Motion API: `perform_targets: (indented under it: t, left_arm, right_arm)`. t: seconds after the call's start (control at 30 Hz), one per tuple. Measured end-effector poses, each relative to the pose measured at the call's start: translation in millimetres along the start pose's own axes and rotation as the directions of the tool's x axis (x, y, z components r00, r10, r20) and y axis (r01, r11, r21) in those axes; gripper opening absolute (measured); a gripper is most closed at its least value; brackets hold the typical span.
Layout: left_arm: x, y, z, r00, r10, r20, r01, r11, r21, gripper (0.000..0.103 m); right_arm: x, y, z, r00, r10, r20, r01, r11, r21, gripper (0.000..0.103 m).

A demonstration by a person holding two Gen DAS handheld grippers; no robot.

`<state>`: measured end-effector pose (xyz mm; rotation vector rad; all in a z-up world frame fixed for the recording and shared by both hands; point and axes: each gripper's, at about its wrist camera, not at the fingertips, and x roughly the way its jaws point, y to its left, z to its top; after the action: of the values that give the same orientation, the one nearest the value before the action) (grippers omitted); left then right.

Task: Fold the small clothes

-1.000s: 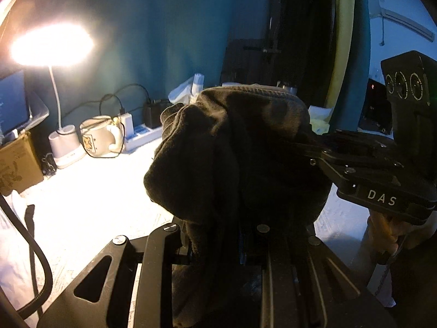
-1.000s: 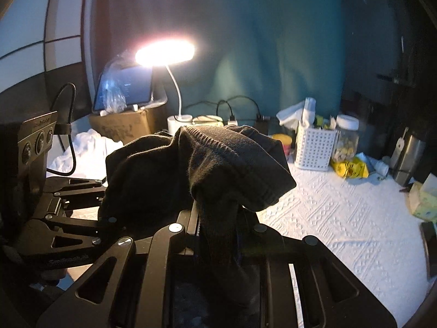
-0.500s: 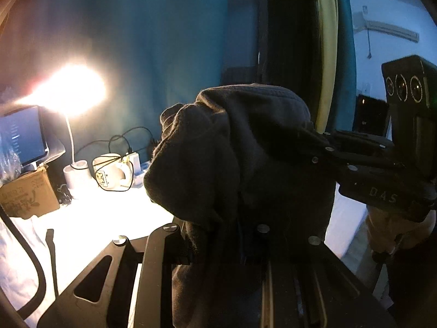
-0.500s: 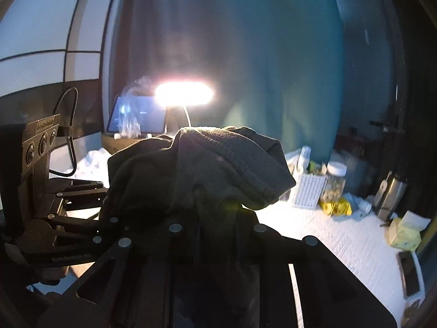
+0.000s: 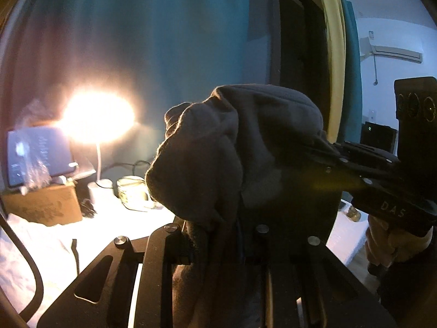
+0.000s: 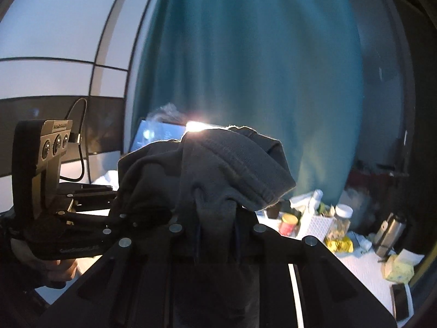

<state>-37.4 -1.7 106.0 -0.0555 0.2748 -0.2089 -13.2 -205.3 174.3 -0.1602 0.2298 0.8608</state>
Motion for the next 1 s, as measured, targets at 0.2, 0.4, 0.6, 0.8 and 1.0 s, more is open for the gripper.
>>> perform_targets:
  t: [0.2,0.4,0.6,0.8,1.0]
  left_arm:
    - [-21,19,7,0.997,0.072,0.042,-0.074,0.997,0.034,0.02]
    - [-44,38,5,0.987,0.147,0.06,-0.148,0.989,0.021,0.02]
    - [-61,60,-2,0.971,0.231,0.06,-0.232,0.973,0.015,0.019]
    - [-75,80,-7,0.955,0.293,0.034,-0.294,0.956,0.011,0.019]
    - [-64,97,-22,0.949,0.316,-0.018,-0.316,0.949,0.01,0.019]
  right_arm:
    - [-1,25,17,0.998,0.041,0.049,-0.04,0.999,-0.029,0.019]
    - [4,57,29,0.991,0.106,0.082,-0.101,0.993,-0.062,0.019]
    - [17,85,40,0.977,0.192,0.091,-0.184,0.979,-0.087,0.019]
    - [28,109,44,0.961,0.263,0.08,-0.256,0.963,-0.089,0.019]
    - [46,120,37,0.954,0.297,0.038,-0.294,0.954,-0.058,0.019]
